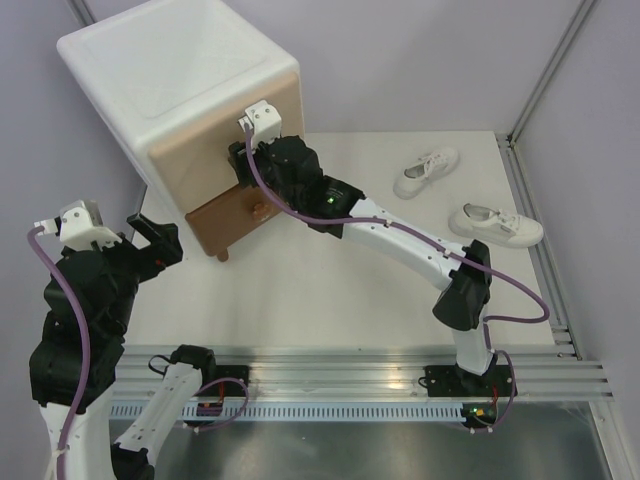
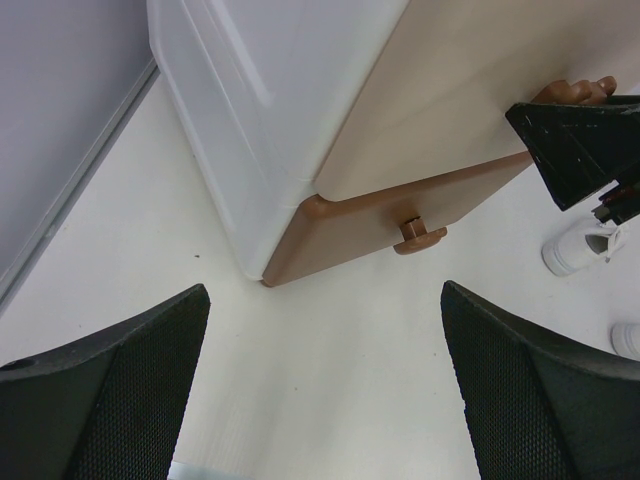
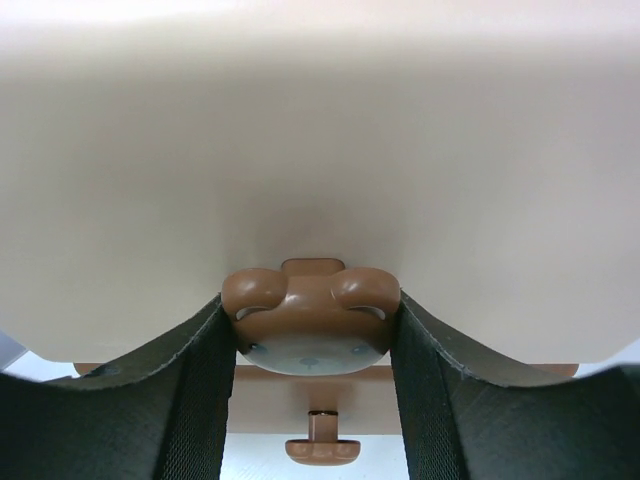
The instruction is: Place and organize the shoes in the shoe cabinet
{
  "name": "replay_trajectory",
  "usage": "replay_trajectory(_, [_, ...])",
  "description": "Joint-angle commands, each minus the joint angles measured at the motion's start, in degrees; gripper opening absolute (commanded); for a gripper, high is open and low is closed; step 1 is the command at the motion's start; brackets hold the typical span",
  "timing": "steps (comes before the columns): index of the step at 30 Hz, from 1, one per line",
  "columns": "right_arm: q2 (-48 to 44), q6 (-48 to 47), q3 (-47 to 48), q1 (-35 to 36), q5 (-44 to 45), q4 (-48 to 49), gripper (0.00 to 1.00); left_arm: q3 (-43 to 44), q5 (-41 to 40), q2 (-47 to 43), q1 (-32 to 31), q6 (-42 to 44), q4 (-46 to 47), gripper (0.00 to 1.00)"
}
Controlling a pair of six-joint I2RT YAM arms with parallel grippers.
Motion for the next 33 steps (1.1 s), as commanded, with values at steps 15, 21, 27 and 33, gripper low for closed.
replay_trajectory(15, [-11.51,-1.14,-10.01,0.1,-0.48,-0.23,0.16,1.42,-1.18,0.33,-0.17,0.85,0.05,1.0])
replay_trajectory(21, [-17.58,-0.88,-14.86,0.18,-2.15,-5.14,0.15,2.74,-2.5,1.3,-0.17,1.73,0.31,1.0])
replay_trajectory(27, [-22.5,-0.18,-17.58,0.36,-4.79,-10.16,0.14,3.01,-3.21,2.79,-0.17,2.08,0.75,1.0])
replay_trajectory(33, [-22.6,-0.09,-17.32,0.27,-4.79,-11.49,0.11,-0.24,-2.24,3.93,-0.17,0.86,2.77,1.0])
